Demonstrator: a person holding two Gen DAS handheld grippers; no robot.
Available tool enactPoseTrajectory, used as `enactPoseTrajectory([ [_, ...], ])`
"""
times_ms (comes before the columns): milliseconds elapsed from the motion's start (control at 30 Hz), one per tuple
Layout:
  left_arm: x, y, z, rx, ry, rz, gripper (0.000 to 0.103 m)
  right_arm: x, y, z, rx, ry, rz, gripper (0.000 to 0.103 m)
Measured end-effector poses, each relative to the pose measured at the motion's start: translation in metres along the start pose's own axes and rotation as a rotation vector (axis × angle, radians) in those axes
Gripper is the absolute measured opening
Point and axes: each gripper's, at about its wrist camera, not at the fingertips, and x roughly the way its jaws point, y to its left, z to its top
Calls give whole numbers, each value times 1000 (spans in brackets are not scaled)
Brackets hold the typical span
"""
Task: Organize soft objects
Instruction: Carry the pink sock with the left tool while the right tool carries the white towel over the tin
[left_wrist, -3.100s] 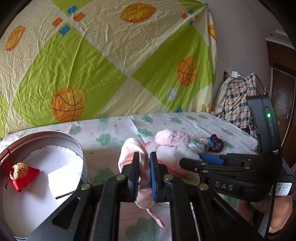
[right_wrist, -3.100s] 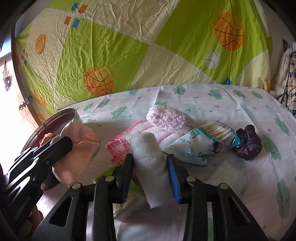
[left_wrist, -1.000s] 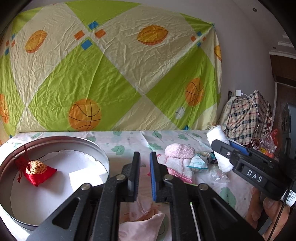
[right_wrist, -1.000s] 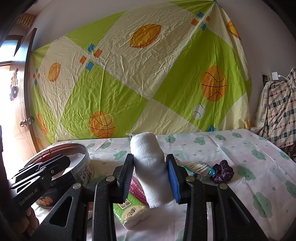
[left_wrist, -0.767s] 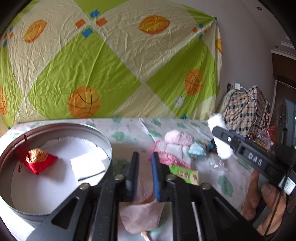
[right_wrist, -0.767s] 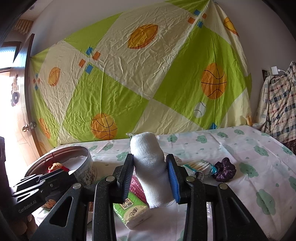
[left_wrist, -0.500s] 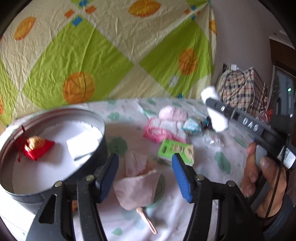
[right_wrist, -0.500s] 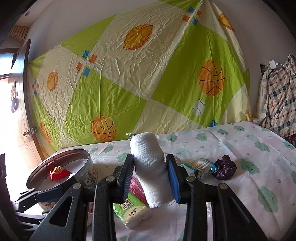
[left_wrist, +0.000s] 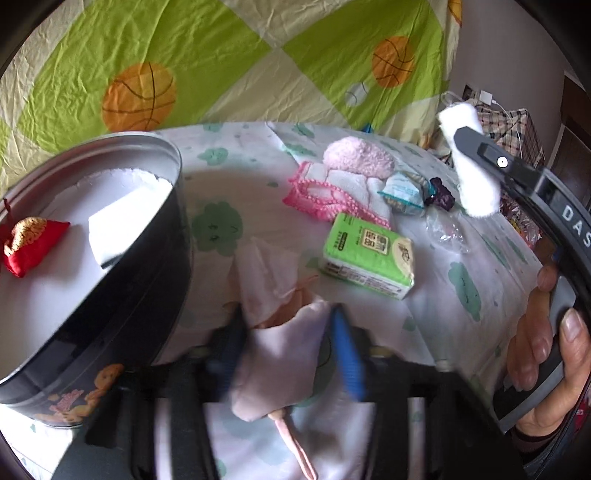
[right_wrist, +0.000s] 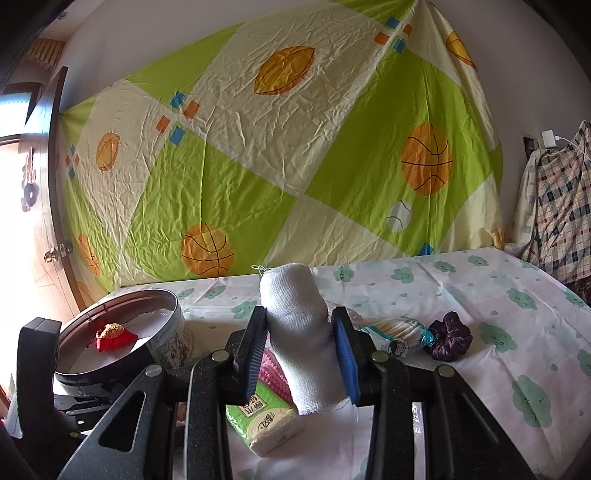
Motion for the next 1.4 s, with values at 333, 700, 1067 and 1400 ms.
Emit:
enactPoseTrajectory([
  [333,-14,5,-1,-25,-81,-35,7,-2,-3,0,34,-1,7,38],
  [700,-47,-5,-6,44,-286,71,7,-3,-5,1,35,-6,7,38],
  [1067,-63,18,-3,-16,-341,86,7,-3,4,2,24,-10,26,38],
  [1400,-76,34,-3,-49,-387,96,7,0,30,-2,-23,-2,66,38],
])
